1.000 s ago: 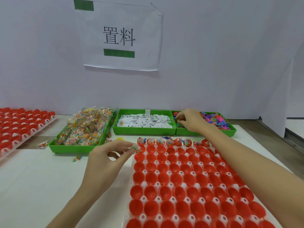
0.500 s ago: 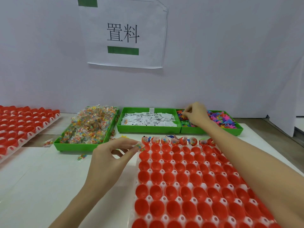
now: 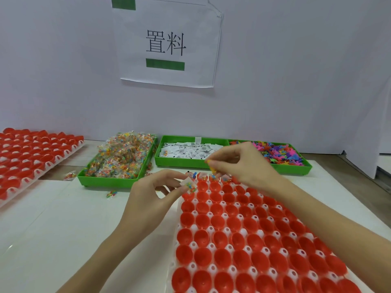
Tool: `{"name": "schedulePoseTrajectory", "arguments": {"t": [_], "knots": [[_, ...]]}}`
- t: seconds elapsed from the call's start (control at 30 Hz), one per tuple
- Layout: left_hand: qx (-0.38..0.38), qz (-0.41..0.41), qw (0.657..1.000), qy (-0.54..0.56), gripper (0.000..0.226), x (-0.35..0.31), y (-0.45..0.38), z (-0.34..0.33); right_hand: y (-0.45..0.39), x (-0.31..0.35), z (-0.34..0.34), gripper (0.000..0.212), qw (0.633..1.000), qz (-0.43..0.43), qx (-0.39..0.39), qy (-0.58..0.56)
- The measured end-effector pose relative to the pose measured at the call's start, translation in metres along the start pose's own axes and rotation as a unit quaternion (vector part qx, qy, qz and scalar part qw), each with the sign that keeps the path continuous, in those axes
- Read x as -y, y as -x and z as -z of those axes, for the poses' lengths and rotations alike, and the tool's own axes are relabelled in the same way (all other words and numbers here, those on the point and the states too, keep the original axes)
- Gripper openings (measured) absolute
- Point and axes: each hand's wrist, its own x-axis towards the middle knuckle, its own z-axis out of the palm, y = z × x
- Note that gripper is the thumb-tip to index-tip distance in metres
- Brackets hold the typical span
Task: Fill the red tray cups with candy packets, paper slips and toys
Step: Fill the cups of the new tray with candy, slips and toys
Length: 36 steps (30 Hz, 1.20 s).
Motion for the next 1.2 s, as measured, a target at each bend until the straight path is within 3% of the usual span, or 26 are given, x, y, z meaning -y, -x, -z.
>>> {"name": "schedulePoseTrajectory", "arguments": {"t": [0.3, 0.5, 0.7, 0.9, 1.03, 1.1, 1.17, 1.2], "knots": [[0.011, -0.097, 0.993, -0.071, 0.019, -0.005, 0.002, 0.005, 0.026, 0.024, -0.037, 0.006, 0.998, 0.002, 0.014, 0.053], [-0.013, -0.101, 0.992, -0.079, 0.022, -0.005, 0.000, 0.007, 0.023, 0.029, -0.041, 0.006, 0.997, 0.024, 0.002, 0.079], [-0.072, -0.094, 0.990, -0.081, 0.015, -0.006, -0.001, 0.008, 0.010, 0.045, -0.034, 0.009, 0.991, 0.056, 0.085, 0.092], [-0.112, -0.092, 0.987, -0.076, 0.017, -0.010, 0.002, 0.008, -0.002, 0.050, -0.028, 0.015, 0.986, 0.088, 0.104, 0.091], [-0.096, -0.065, 0.989, -0.086, 0.020, -0.010, 0.004, 0.005, -0.006, 0.039, -0.030, 0.013, 0.986, 0.057, 0.124, 0.100], [-0.085, -0.035, 0.991, -0.097, 0.015, -0.008, 0.002, 0.005, -0.007, 0.026, -0.035, 0.012, 0.988, 0.031, 0.090, 0.118], [-0.039, -0.058, 0.987, -0.143, 0.005, -0.004, -0.002, 0.011, -0.006, 0.014, -0.040, 0.013, 0.991, 0.010, 0.047, 0.128], [0.001, -0.094, 0.980, -0.177, 0.019, -0.002, -0.003, 0.014, -0.004, 0.010, -0.043, 0.014, 0.991, 0.004, 0.036, 0.127]]}}
